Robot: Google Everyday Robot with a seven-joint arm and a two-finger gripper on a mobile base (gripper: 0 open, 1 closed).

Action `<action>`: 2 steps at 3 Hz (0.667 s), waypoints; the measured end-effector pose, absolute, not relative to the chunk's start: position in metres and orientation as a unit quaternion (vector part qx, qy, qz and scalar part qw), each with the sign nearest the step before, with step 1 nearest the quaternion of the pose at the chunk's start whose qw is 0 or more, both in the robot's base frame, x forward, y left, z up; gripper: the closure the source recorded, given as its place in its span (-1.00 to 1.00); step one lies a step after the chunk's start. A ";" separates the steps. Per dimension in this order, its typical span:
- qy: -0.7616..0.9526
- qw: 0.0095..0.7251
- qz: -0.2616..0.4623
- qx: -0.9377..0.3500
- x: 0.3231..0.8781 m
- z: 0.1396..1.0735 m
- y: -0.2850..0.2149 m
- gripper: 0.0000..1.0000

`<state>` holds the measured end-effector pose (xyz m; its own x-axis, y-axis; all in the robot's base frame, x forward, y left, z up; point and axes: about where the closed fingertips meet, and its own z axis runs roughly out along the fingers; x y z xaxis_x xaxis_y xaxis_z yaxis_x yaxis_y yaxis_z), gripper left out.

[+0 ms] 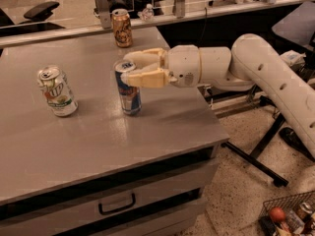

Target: Place redbull can upright

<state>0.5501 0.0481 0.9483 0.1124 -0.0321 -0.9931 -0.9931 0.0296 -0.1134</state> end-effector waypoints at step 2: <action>0.494 0.529 0.451 -0.522 0.546 0.941 0.050 -0.23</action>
Offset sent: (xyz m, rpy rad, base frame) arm -0.0034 -0.0030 -0.0125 -0.0095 0.0120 -0.0380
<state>0.5464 0.0496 0.9405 0.1042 -0.0389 -0.9938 -0.9932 0.0478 -0.1060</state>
